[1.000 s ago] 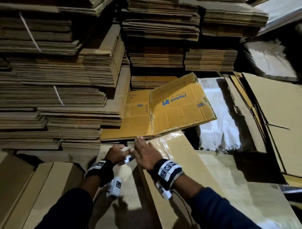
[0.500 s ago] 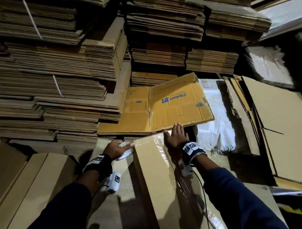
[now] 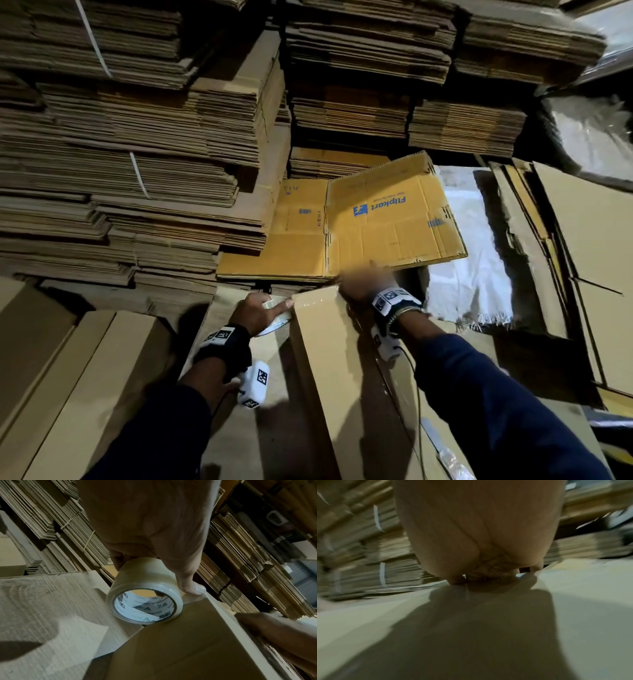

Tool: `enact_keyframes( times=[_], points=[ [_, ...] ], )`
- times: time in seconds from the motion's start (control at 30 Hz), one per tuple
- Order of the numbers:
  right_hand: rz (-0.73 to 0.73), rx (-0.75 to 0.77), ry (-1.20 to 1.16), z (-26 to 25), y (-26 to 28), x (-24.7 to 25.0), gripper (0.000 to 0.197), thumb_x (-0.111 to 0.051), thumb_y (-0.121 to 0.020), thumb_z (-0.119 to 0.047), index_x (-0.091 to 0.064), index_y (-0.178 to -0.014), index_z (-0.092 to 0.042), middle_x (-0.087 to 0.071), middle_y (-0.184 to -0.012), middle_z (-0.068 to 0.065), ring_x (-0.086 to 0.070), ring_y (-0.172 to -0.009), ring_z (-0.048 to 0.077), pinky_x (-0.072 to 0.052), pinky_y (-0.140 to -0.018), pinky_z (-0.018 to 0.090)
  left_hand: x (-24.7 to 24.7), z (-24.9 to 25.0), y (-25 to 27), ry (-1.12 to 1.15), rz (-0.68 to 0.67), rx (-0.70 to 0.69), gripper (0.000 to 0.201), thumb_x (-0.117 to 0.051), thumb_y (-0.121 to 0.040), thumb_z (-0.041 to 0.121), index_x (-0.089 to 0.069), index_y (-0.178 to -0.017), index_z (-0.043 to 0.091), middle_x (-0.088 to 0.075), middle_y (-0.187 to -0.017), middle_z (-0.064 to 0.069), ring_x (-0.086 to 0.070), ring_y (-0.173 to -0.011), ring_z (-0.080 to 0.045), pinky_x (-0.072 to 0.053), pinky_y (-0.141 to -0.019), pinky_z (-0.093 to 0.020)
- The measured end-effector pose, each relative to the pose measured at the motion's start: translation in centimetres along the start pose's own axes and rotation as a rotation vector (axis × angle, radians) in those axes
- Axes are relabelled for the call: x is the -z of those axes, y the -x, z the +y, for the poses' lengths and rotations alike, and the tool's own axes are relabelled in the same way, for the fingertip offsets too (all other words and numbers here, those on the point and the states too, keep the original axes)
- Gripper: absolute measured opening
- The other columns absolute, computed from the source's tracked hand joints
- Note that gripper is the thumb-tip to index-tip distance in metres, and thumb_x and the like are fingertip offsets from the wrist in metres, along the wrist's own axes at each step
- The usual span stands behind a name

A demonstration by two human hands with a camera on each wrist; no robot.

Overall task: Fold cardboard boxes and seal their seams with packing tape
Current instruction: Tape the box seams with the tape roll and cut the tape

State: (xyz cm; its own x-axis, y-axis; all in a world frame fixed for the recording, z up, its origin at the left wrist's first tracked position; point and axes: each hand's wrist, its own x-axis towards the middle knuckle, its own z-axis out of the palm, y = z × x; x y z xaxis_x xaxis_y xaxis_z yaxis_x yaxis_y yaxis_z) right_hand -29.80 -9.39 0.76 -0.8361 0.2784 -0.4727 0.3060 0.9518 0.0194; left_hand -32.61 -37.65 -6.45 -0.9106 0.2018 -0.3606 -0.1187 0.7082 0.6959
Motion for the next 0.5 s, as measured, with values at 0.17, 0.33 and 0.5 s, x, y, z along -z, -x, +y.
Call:
enact_keyframes(
  times=[0.17, 0.33, 0.5],
  points=[
    [-0.025, 0.111, -0.013, -6.7, 1.6, -1.6, 0.071, -0.016, -0.096, -0.053, -0.066, -0.129, -0.016, -0.047, -0.158, 0.012, -0.005, -0.158, 0.04, 0.002, -0.117, 0.073, -0.1, -0.2, -0.1, 0.023, 0.007, -0.025, 0.095, -0.066, -0.065, 0.089, -0.061, -0.087, -0.004, -0.067, -0.102, -0.028, -0.065, -0.101, -0.042, -0.05, -0.088, -0.044],
    [-0.081, 0.277, 0.011, -9.8, 3.4, -1.4, 0.066, -0.013, -0.102, -0.059, -0.047, -0.151, -0.033, -0.033, -0.167, 0.0, 0.0, -0.159, 0.038, 0.007, -0.115, 0.079, -0.2, -0.4, -0.4, -0.006, -0.004, -0.018, 0.076, -0.077, -0.08, 0.069, -0.065, -0.095, -0.004, -0.068, -0.107, -0.029, -0.065, -0.104, -0.042, -0.05, -0.09, -0.043],
    [-0.043, 0.48, -0.312, -8.6, 6.8, -1.1, 0.052, -0.022, -0.114, -0.038, -0.026, -0.163, -0.021, -0.02, -0.171, 0.002, -0.003, -0.16, 0.024, 0.001, -0.126, 0.061, 0.0, 0.7, 1.1, -0.042, -0.031, -0.025, 0.051, -0.073, -0.089, 0.06, -0.06, -0.067, 0.015, -0.069, -0.079, -0.012, -0.066, -0.085, -0.033, -0.042, -0.07, -0.035]
  ],
)
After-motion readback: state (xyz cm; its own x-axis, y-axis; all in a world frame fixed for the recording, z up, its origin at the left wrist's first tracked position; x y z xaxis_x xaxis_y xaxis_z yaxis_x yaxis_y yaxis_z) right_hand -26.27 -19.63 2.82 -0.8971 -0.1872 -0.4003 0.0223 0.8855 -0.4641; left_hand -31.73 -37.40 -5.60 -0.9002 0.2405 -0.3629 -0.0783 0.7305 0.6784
